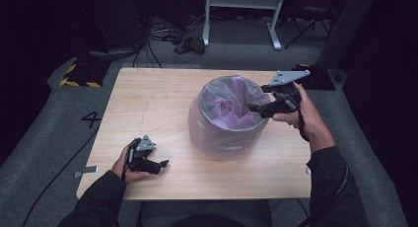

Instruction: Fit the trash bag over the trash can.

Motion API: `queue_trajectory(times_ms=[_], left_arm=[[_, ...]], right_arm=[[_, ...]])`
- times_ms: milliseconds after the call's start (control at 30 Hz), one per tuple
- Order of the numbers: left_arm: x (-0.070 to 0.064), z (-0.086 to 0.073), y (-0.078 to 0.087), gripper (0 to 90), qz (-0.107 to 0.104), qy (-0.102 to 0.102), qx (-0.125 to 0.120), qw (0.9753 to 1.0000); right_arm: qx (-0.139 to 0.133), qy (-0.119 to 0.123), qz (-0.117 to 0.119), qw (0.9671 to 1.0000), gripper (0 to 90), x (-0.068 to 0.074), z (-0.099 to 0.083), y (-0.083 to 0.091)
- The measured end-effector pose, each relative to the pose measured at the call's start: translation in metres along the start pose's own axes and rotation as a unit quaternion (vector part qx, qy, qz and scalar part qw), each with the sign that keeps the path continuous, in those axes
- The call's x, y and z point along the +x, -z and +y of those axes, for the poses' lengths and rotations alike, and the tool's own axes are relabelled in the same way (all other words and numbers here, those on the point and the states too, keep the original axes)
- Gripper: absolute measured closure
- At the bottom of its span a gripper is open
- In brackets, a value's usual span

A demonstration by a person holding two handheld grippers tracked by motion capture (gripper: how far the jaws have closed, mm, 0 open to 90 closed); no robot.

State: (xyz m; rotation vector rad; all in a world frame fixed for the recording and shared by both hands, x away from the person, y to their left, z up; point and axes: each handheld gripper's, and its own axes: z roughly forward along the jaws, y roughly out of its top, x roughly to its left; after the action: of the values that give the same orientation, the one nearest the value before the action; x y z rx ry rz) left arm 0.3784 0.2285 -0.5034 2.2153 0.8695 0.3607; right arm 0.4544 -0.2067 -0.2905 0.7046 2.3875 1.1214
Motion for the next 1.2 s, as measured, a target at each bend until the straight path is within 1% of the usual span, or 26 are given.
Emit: queue_trajectory(times_ms=[167,333,367,433,633,733,800,933,1100,1200], left_arm=[[0.0,0.0,0.0,14.5,0.0,0.0,0.0,1.0],[0.0,0.0,0.0,14.5,0.0,0.0,0.0,1.0],[0.0,0.0,0.0,14.5,0.0,0.0,0.0,1.0],[0.0,0.0,0.0,14.5,0.0,0.0,0.0,1.0],[0.0,0.0,0.0,14.6,0.0,0.001,0.001,1.0],[0.0,0.0,0.0,14.5,0.0,0.001,0.0,1.0],[0.0,0.0,0.0,14.6,0.0,0.001,0.0,1.0],[0.0,0.0,0.0,14.5,0.001,0.001,0.0,1.0],[0.0,0.0,0.0,14.5,0.001,0.001,0.0,1.0],[0.0,0.0,0.0,14.5,0.001,0.001,0.0,1.0]], right_arm=[[-0.008,-0.002,-0.013,0.9999,17.0,0.002,-0.008,0.01],[-0.02,-0.003,-0.021,0.9996,17.0,0.004,-0.016,0.022],[-0.02,-0.002,-0.02,0.9996,17.0,0.004,-0.018,0.024],[-0.018,-0.001,-0.027,0.9995,17.0,0.005,-0.022,0.028],[-0.011,0.003,-0.029,0.9995,17.0,0.007,-0.032,0.034],[-0.01,0.006,-0.026,0.9996,17.0,0.009,-0.036,0.036],[-0.004,0.012,-0.026,0.9996,17.0,0.012,-0.04,0.035],[0.002,0.015,-0.022,0.9996,17.0,0.016,-0.047,0.035],[0.008,0.018,-0.025,0.9995,17.0,0.02,-0.057,0.033],[0.02,0.023,-0.023,0.9993,17.0,0.022,-0.063,0.03]])
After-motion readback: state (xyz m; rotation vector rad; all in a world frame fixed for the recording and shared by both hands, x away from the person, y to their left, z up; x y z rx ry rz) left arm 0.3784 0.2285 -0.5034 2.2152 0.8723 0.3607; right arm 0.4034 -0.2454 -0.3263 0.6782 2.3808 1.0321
